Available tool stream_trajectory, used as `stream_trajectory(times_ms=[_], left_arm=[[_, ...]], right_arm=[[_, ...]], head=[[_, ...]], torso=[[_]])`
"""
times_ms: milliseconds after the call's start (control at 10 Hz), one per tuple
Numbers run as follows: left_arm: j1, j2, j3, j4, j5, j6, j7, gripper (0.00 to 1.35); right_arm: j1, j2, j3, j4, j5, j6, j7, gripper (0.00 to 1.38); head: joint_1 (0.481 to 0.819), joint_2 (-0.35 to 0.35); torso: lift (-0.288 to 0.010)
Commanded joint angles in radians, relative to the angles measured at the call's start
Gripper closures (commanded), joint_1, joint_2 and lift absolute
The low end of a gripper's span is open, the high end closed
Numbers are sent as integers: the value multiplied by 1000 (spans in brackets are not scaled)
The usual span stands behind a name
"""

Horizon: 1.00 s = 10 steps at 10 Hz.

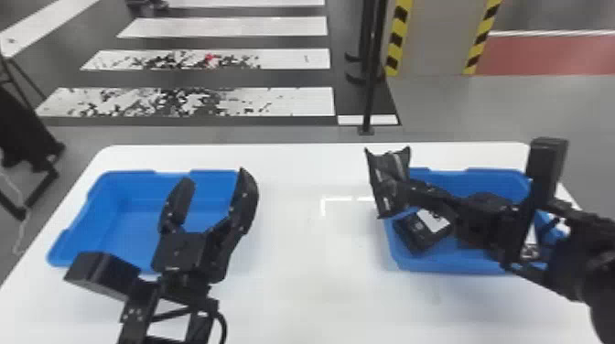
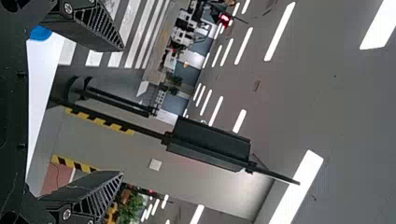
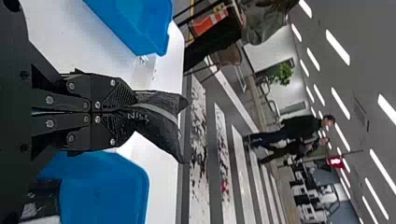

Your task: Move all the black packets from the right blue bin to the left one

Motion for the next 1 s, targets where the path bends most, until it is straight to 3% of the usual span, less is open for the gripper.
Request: stream_trajectory(times_ms=[0,100,300,900], left_arm=[[-8,9,-32,-16,68,13,-16,110],[-21,18,-66,-18,148,50,-41,110],[-40,22,-87,-18,172,102,-70,110],[-48,19,-75,-18,170,163,-85,113]], right_arm=[[-86,-17,71,118,-52,-28,71,1144],[-145,-21,119,206,-64,-45,138,1144],[-208,-26,205,289,-127,-55,195,1144],[-240,-32,366,282,-277,-60,220,1142]], head=[[695,49],[695,56],[695,73],[695,154]], torso=[[-168],[-168],[-168],[-168]])
